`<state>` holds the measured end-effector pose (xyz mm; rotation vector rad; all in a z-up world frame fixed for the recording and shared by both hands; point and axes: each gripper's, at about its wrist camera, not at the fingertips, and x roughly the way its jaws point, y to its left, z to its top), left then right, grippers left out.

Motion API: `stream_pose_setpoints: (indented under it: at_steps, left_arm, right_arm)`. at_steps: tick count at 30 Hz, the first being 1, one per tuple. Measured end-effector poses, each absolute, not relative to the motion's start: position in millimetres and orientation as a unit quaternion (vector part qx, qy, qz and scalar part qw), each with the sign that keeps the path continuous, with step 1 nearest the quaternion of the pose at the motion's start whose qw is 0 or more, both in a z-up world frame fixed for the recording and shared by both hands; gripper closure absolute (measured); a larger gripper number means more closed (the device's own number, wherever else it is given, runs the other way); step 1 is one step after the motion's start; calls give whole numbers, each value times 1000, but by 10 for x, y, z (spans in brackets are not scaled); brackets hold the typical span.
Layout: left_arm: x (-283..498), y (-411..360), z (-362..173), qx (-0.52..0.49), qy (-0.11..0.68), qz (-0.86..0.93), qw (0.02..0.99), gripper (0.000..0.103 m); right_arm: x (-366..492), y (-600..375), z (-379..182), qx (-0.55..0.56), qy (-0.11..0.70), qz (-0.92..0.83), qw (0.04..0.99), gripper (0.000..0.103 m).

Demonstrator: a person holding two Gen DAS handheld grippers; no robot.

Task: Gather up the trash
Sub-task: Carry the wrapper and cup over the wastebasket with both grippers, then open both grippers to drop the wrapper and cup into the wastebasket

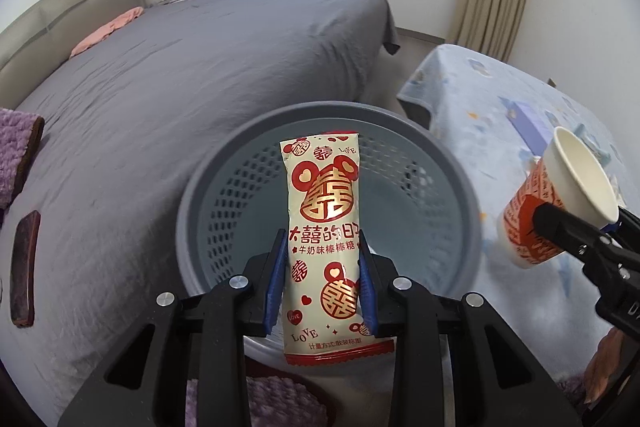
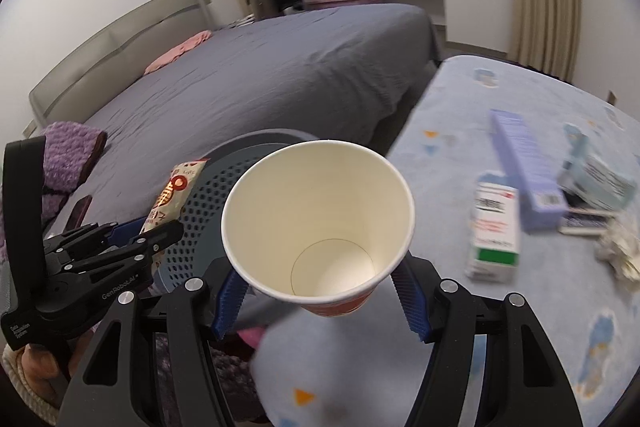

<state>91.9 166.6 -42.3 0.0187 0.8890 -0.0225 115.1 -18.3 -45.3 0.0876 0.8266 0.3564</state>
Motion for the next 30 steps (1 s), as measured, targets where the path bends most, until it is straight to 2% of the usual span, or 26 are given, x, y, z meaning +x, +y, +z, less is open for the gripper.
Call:
stream_pose_setpoints:
  at_steps: [8, 10, 11, 12, 14, 20, 30]
  left_arm:
    - [1115, 1923, -554, -11, 433, 5, 901, 66]
    - [1116, 1969, -584, -15, 435, 7, 900, 61]
    - [1122, 1982, -598, -16, 436, 8, 900, 55]
    - [1126, 1995, -608, -17, 436, 10, 900, 49]
    - [1126, 2023, -615, -18, 435, 14, 900, 45]
    - [1132, 2073, -625, -21, 434, 24, 900, 44]
    - [1072, 2109, -600, -21, 430, 40, 902, 34]
  right_arm:
    - [1473, 235, -554, 21, 413, 198, 889, 40]
    - [1521, 283, -565, 18, 417, 201, 886, 36]
    - [1536, 300, -573, 17, 419, 201, 886, 30]
    - [1550, 312, -578, 17, 419, 200, 886, 29]
    - [1556, 325, -592, 15, 419, 198, 886, 28]
    - [1541, 356, -606, 12, 419, 193, 887, 28]
    - [1490, 341, -598, 14, 420, 184, 888, 28]
